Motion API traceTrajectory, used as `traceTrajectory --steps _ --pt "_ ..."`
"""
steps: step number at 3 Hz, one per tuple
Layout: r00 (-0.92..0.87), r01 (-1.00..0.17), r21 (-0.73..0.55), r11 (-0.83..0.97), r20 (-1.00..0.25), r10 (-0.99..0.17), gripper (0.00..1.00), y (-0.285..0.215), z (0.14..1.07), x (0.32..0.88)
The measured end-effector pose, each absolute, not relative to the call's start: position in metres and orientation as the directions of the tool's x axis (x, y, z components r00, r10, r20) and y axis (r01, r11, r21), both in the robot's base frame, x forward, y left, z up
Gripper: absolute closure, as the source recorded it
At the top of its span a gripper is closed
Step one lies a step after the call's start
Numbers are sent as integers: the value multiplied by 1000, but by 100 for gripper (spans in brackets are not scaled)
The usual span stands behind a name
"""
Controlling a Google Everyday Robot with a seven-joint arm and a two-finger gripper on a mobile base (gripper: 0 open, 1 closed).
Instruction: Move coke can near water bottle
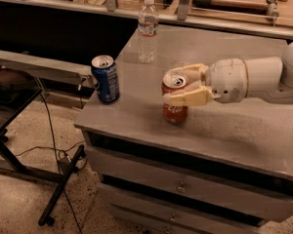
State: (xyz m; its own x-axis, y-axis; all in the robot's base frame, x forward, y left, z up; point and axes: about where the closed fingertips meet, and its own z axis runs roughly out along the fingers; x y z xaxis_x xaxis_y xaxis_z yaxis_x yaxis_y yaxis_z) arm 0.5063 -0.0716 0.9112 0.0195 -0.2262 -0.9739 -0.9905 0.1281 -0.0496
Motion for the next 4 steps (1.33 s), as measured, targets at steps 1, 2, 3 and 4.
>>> traceTrajectory --steps 1,2,3,4 --pt "-3 -989 -32 145 -972 -236 100 -64 918 528" --pt "73 -977 -121 173 -962 -263 100 -51 958 570" --pt "108 -972 -157 172 -958 -265 100 -44 974 580" --pt "106 -973 -155 171 -958 -265 100 -43 973 580"
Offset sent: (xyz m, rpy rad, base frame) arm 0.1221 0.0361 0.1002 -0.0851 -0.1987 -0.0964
